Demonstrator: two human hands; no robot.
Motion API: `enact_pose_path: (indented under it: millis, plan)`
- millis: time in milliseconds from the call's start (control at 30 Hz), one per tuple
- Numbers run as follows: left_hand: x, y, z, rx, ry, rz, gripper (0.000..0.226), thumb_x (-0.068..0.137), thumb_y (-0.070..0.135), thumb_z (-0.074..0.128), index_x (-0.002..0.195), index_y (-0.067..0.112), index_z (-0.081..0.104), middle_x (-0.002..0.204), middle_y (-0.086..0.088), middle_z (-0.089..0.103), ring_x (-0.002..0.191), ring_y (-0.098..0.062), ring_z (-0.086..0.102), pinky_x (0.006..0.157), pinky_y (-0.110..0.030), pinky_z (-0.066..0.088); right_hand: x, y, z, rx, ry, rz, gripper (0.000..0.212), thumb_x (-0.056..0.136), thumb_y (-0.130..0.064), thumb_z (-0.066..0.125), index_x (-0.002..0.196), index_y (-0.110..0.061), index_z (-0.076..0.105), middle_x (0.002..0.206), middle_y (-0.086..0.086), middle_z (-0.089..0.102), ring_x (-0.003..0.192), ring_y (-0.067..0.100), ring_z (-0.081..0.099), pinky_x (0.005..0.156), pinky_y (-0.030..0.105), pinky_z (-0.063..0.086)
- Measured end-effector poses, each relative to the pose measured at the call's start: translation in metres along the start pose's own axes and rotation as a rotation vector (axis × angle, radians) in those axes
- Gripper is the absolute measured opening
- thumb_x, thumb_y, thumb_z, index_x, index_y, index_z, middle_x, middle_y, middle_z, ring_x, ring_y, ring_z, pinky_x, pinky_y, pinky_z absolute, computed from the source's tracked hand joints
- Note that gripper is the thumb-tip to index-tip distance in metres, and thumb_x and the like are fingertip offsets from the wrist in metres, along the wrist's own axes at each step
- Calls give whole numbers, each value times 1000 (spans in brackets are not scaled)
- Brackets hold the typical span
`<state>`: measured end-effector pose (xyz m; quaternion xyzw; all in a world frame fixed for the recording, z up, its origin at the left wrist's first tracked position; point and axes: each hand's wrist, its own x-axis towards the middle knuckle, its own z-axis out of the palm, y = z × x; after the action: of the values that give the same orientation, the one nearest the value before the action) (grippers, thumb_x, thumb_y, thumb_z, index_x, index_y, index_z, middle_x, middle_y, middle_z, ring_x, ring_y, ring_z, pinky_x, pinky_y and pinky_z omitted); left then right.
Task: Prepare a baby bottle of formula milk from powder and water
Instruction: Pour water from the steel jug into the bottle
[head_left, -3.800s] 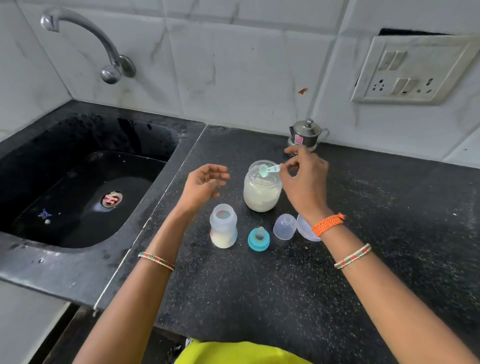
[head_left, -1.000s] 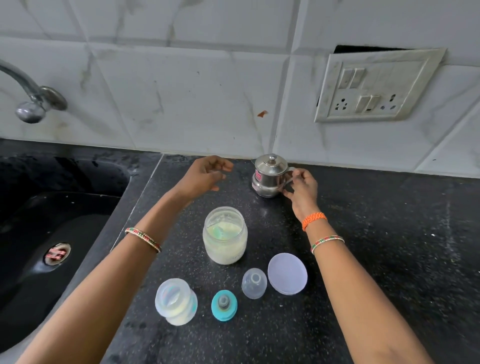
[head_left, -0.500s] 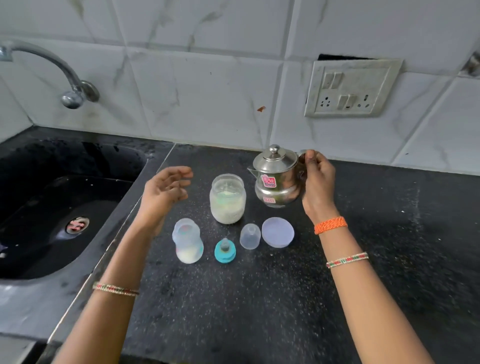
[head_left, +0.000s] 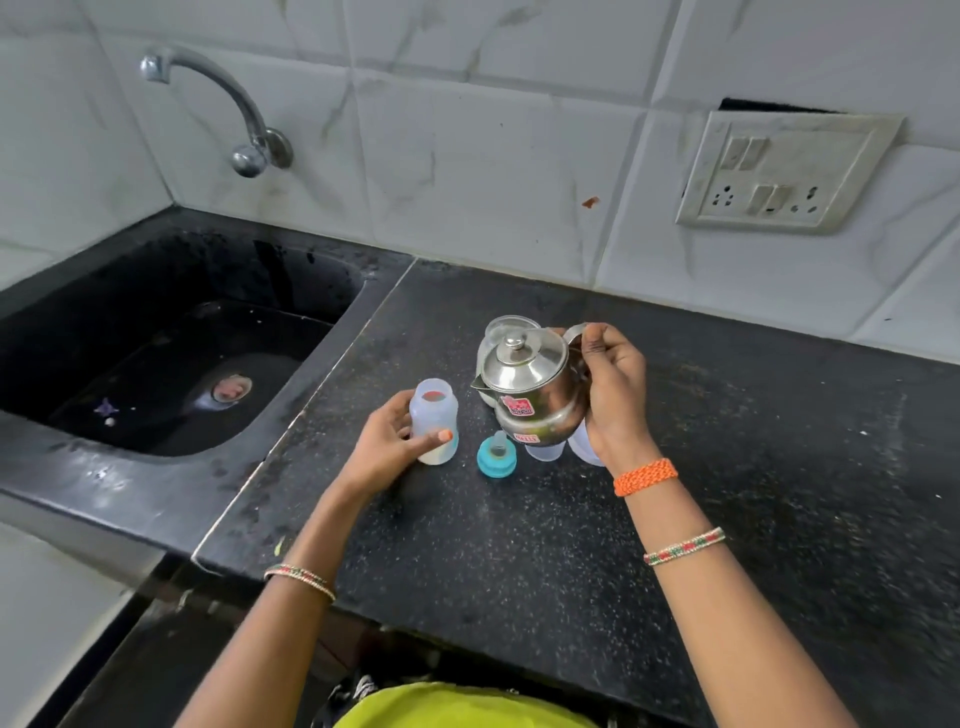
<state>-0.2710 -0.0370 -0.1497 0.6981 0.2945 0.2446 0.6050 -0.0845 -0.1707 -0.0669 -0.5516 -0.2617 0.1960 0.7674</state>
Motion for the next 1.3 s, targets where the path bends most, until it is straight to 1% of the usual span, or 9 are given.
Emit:
enact_pose_path:
  millis: [133,233,333,533,733,933,1033,1133,1300]
  plan:
    - [2,19,0,58,23,82,51,68,26,82,111,31,55,111,14,65,102,-2,62,79,-11,50,3,-7,3,-63,-46,-52,22,98,-17,51,81,-15,64,85,4,70,91,24,65,81,30,53]
    - [1,31,-1,91,-33,103,54,61,38,79,110,33,56,110,17,65,101,3,62,75,-5,47,7,-19,5,-117,-149,-134,20,98,-18,50,83,-13,63,88,4,73,93,23,70,82,30,55]
    - [1,32,0,96,-102,92,56,63,38,78,114,32,56,113,15,65,101,2,63,77,-7,48,12,-31,5,-189,-201,-198,19,98,-16,50,84,-12,62,89,3,73,92,21,70,84,32,55]
    - [-3,32,8,107,-175,52,52,64,37,77,110,39,53,109,22,62,97,14,60,73,-2,46,15,-42,6,-288,-221,-253,15,97,-19,52,85,-19,62,92,4,73,93,21,70,88,37,55]
    - [-2,35,7,108,-192,63,58,63,38,77,116,36,55,110,24,63,102,10,61,78,-4,47,16,-50,7,-374,-198,-280,14,96,-21,54,85,-22,62,95,15,71,95,29,68,89,45,54]
    - [0,37,7,106,-222,71,70,60,43,78,124,28,55,118,13,65,111,-5,61,92,-19,48,13,-54,10,-384,-204,-290,16,96,-19,55,83,-24,61,91,12,71,93,27,68,84,35,54]
    - [-1,39,6,96,-237,63,70,59,44,77,123,28,55,117,14,65,108,-1,62,95,-21,50,12,-54,12,-394,-202,-298,17,96,-19,55,82,-26,61,87,4,70,89,21,67,81,27,53]
    - [0,40,4,54,-245,60,68,57,40,79,120,26,56,115,13,66,105,-1,64,88,-16,51,13,-53,12,-377,-184,-313,17,96,-18,55,82,-26,61,89,9,70,88,22,66,82,33,54]
    - [2,38,1,49,-275,45,61,62,32,78,119,25,56,115,12,66,104,-1,64,87,-14,51,16,-52,13,-381,-166,-314,15,95,-20,56,82,-26,62,91,13,70,91,27,67,84,37,55]
